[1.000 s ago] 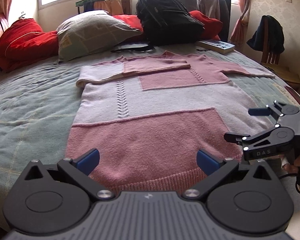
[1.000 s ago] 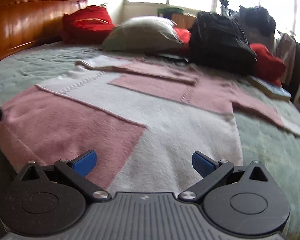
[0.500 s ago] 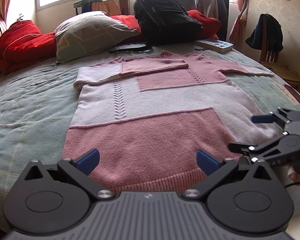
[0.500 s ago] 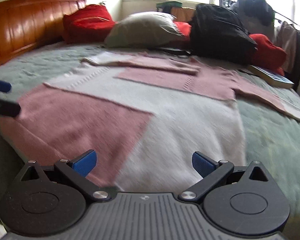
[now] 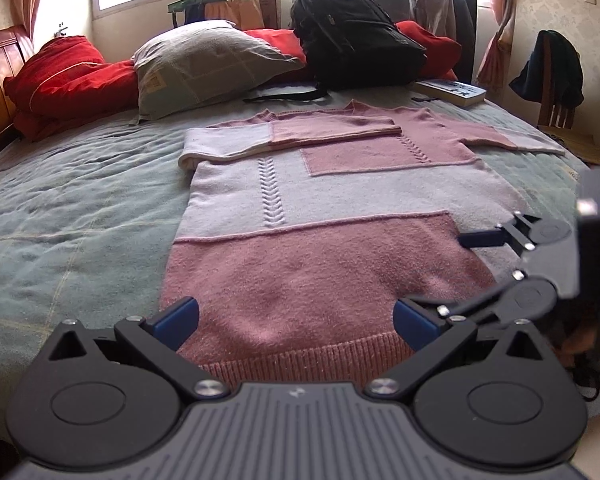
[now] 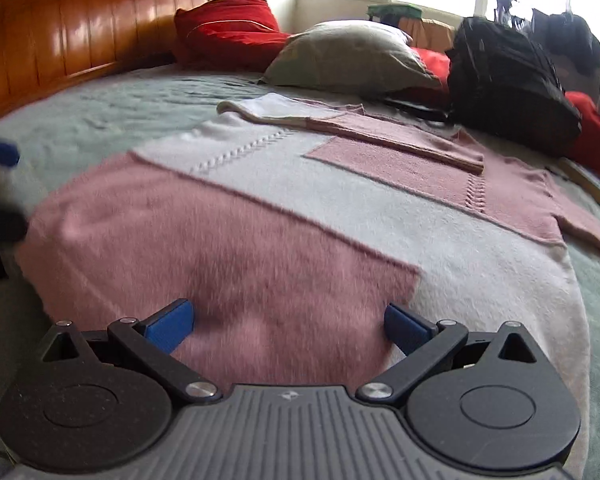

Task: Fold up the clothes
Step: 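Move the right gripper toward the sleeve with the white cuff, then grasp the white cuff with the right gripper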

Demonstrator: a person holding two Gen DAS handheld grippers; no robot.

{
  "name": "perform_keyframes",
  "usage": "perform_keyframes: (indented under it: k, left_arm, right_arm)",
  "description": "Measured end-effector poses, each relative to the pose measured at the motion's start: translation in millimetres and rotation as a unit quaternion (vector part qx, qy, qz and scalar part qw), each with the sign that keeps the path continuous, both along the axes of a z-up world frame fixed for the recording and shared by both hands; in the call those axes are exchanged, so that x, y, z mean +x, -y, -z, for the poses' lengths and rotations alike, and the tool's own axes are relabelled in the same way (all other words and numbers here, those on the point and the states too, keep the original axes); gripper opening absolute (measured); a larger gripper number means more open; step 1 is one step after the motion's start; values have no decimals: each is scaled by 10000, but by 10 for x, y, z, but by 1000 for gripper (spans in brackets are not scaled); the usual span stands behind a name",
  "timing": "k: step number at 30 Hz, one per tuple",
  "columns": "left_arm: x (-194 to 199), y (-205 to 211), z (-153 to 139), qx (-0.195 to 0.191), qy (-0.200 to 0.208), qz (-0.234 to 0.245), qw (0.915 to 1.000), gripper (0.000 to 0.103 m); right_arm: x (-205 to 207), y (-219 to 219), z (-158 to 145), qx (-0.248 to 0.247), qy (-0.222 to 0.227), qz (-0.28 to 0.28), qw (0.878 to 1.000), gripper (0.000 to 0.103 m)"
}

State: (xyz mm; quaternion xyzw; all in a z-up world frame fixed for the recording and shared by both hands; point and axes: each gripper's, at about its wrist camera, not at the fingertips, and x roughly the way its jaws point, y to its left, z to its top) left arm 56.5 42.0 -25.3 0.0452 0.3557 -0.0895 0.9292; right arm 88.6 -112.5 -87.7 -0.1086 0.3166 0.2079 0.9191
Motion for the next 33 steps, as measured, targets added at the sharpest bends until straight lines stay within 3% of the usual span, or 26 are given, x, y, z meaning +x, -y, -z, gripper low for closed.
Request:
perform_keyframes:
  k: [6, 16, 24, 29, 33]
  left_arm:
    - [53, 95, 18, 18, -43, 156, 9999, 102]
    - [44, 253, -79, -9, 66, 479, 9988, 102]
    - [167, 431, -157, -180, 244, 719, 9970, 102]
    - [317, 603, -76, -119, 118, 855, 9962, 102]
    - [432, 699, -44, -118, 199, 944, 9953, 102]
  right_arm:
    - [-254, 165, -35, 9, -178, -14, 9998, 103]
    - [-290, 314, -252, 210, 117, 103, 9997, 103]
    - [-35, 1041, -269, 736, -21, 997, 9923, 103]
    - [49, 1278, -95, 1000, -392, 1194, 9870, 103]
    - [12, 1399, -74, 1244, -352, 1143, 9850, 103]
